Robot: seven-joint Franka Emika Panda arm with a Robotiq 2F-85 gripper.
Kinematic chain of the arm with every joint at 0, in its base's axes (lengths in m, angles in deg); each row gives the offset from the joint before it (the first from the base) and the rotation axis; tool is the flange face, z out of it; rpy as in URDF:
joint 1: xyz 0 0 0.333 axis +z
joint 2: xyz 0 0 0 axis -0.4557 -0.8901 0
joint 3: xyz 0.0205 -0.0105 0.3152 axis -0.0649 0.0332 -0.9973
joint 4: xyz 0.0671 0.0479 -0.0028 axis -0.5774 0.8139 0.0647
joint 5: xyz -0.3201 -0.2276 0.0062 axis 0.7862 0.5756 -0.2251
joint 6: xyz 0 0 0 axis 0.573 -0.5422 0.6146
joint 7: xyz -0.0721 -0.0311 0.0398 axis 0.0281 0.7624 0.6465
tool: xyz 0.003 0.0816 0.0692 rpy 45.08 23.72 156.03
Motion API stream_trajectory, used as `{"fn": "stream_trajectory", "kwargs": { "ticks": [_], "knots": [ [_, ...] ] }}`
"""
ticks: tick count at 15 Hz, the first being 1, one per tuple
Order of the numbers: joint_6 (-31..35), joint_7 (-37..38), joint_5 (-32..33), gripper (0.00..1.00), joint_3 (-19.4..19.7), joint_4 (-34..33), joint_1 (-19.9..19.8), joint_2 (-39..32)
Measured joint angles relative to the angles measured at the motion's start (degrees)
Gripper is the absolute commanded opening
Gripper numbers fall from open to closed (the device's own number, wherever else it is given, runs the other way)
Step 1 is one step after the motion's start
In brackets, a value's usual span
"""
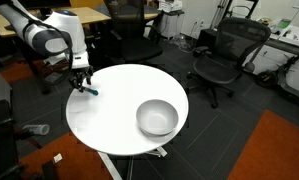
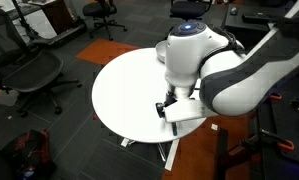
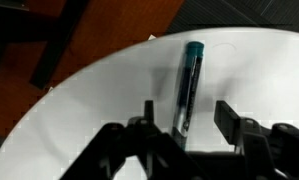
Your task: Place the marker in the bowl
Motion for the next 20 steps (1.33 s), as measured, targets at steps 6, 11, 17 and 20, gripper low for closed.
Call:
{"fn": "stream_trajectory", "kwargs": {
  "ticks": [6,11,17,20],
  "knots": [
    [0.17,0.0,0.0,0.02,0.45,-0.25,0.07,-0.41],
    [0.23,0.0,0.23,0.05,0.91,-0.37,0.4,-0.39],
    [0.14,3.74,10.96,0.05,9.81,0.44,7.88,5.17],
    [-1.28,7.28,19.3,0.05,13.46,1.48,9.57,10.56]
  ]
}}
